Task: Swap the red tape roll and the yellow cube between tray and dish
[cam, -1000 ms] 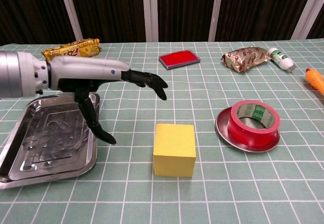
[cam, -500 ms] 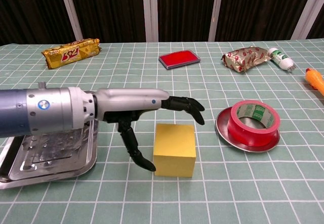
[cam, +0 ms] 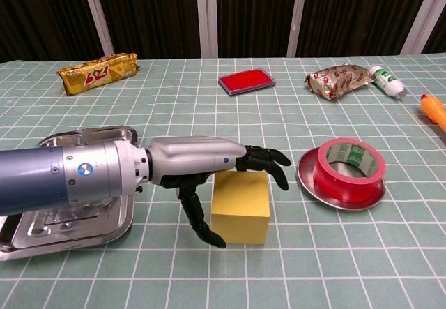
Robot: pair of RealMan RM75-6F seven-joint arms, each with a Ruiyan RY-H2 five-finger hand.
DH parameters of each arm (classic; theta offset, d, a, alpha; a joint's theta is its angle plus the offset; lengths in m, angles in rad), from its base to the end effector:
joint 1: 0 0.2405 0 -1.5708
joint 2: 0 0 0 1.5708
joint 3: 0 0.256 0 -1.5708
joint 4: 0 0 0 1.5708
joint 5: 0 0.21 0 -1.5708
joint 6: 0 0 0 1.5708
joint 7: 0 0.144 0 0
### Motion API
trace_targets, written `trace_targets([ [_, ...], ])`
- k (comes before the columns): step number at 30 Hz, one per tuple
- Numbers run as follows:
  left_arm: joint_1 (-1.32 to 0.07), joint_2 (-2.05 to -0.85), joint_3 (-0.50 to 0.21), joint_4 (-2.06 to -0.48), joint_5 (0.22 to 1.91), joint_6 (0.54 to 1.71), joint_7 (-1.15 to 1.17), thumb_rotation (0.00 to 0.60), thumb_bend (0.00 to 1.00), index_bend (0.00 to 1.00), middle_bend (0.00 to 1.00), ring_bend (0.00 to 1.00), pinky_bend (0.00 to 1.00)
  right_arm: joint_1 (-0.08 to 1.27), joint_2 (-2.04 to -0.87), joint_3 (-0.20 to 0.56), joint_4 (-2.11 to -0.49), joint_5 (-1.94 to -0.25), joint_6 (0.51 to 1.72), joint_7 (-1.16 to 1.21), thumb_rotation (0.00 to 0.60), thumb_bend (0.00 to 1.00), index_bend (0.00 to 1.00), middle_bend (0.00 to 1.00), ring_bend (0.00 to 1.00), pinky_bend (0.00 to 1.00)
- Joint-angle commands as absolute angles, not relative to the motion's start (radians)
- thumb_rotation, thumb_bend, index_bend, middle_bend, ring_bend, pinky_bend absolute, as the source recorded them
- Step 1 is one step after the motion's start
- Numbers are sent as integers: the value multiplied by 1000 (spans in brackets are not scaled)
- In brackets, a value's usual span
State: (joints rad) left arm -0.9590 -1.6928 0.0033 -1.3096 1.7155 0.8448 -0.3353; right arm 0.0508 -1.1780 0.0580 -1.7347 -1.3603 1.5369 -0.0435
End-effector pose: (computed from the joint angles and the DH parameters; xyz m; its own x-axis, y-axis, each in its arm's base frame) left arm -0.0750 0.2907 -0.0958 0.4713 0.4952 0.7298 0.6345 -0.7651 0.1094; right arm -0.3031 -0.1687 0.1439 0.2603 0.0286 0.9651 -0.9554 0.1519 0.2532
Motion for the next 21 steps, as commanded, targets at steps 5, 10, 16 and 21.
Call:
trace_targets([
  [5, -958, -1695, 3, -1306, 1701, 859, -272, 600, 445, 315, 226, 173, 450, 46, -1179, 66, -1735, -1361, 1528, -26, 600, 23, 0, 4, 29, 0],
  [10, -941, -1690, -12, -1310, 1683, 907, -258, 600, 576, 343, 307, 244, 492, 42, -1178, 71, -1734, -1361, 1525, -20, 600, 23, 0, 4, 29, 0],
  [16, -917, -1608, -26, -1377, 1676, 975, -263, 600, 596, 347, 306, 255, 502, 40, -1179, 77, -1733, -1363, 1519, -14, 600, 23, 0, 4, 29, 0],
  [21, -873, -1452, -7, -1476, 1688, 1039, -230, 600, 592, 347, 289, 255, 502, 38, -1180, 80, -1734, -1366, 1516, -12, 600, 23, 0, 4, 29, 0],
])
